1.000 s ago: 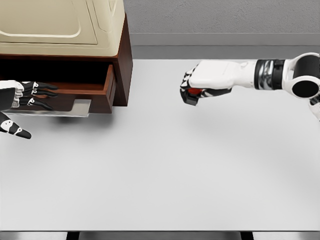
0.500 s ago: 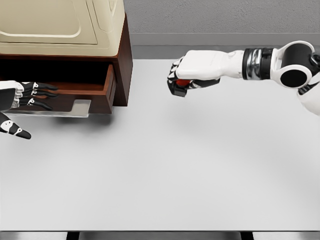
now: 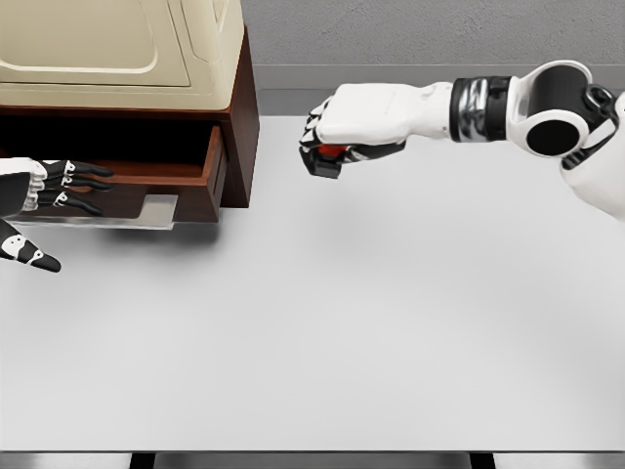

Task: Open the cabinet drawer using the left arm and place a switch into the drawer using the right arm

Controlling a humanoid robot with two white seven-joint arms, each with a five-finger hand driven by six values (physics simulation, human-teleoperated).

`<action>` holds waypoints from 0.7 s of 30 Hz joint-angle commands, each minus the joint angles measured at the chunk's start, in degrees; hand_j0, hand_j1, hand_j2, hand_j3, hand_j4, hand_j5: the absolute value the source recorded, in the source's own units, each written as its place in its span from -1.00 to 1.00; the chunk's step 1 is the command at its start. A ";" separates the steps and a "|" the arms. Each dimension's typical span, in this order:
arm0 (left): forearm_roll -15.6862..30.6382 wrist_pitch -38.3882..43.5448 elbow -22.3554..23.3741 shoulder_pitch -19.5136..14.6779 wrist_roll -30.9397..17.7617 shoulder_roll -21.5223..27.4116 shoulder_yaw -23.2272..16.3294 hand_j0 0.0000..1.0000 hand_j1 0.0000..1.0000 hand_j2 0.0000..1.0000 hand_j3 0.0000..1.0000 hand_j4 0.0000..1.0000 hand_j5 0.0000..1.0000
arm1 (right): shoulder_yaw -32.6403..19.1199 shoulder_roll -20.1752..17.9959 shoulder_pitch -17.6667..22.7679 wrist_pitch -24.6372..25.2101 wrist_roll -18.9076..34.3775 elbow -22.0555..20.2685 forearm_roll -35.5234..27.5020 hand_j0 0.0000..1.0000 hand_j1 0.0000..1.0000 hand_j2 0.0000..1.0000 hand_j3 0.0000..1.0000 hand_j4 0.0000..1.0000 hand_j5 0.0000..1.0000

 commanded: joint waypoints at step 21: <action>-2.82 0.13 0.08 -0.08 0.02 -0.03 -0.22 1.00 1.00 1.00 1.00 1.00 1.00 | 3.87 6.96 -5.10 4.90 -0.03 1.24 -0.29 -0.09 -0.09 -0.09 -0.09 -0.09 -0.09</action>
